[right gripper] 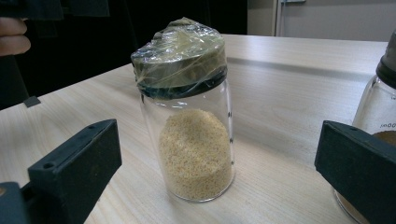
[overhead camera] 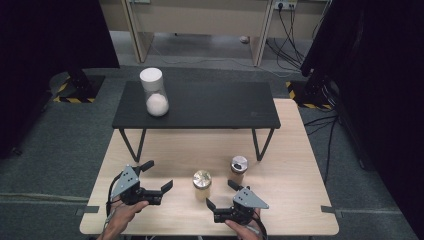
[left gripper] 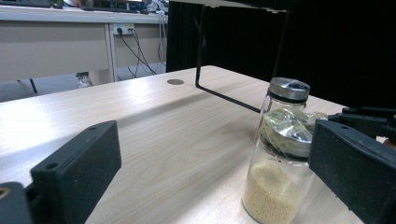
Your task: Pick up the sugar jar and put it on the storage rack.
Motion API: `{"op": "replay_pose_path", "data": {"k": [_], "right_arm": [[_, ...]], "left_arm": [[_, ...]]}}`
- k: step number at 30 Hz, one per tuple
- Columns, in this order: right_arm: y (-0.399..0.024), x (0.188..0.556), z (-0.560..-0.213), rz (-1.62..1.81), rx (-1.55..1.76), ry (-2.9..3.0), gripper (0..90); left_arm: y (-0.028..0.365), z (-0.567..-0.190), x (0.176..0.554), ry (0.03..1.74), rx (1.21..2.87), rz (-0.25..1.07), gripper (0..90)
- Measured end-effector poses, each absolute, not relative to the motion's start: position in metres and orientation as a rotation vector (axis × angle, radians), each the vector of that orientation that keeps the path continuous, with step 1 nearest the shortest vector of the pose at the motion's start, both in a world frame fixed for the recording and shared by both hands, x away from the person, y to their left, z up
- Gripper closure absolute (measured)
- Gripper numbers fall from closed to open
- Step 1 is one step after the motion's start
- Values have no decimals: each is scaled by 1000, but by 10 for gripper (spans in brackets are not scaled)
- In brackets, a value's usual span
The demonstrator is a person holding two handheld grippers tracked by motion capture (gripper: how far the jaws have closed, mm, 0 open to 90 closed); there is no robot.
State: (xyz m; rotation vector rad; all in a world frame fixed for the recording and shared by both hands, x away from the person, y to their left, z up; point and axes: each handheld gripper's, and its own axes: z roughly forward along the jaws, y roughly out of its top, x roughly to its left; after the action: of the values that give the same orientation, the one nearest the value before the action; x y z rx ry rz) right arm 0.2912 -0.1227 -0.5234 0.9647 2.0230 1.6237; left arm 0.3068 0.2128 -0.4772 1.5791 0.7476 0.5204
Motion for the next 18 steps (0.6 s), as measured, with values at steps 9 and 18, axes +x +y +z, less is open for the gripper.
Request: {"op": "replay_pose_path", "data": {"k": [9, 18], "right_arm": [[-123, 291, -523, 1626, 966, 2019, 8], [-123, 291, -522, 1629, 965, 2017, 8]], "left_arm": [[214, -488, 300, 738, 1585, 531, 20], [226, -504, 294, 754, 1587, 542, 20]]}}
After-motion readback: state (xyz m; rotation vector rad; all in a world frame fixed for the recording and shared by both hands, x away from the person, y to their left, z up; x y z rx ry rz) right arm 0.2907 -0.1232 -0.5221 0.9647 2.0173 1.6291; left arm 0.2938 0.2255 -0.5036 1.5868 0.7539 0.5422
